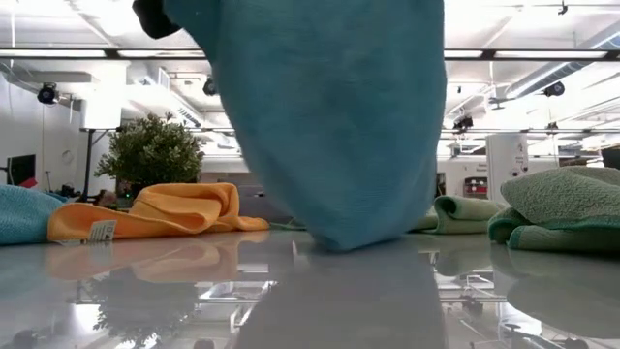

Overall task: Fold microfiber towels
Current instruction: Fold the right blue towel

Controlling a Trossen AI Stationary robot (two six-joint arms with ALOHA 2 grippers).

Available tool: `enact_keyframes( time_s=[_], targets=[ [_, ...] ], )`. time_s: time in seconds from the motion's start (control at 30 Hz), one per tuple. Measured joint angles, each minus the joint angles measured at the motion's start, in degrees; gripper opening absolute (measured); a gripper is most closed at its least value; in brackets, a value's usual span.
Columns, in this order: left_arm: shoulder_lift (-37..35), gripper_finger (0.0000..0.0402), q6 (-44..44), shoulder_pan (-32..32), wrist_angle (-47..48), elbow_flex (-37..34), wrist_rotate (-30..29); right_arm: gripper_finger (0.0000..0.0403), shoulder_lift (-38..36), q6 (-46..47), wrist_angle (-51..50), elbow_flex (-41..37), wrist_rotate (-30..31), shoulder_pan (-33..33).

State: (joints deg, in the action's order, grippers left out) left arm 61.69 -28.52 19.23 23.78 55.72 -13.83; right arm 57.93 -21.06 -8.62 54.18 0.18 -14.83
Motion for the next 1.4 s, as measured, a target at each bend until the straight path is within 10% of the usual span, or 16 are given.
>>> enact_keyframes(
  time_s=[0.73, 1.4],
  targets=[
    [-6.3, 0.0, 15.5, -4.6, -0.1, 2.9, -3.3, 0.0009, 4.7, -6.6, -4.7, 10.2, 4.3, 5.8],
    [21.7, 0.0, -6.6, 6.8, -8.6, 2.0, 10.6, 0.0009, 4.1, 22.7, -7.7, -5.9, -2.1, -7.2]
  ],
)
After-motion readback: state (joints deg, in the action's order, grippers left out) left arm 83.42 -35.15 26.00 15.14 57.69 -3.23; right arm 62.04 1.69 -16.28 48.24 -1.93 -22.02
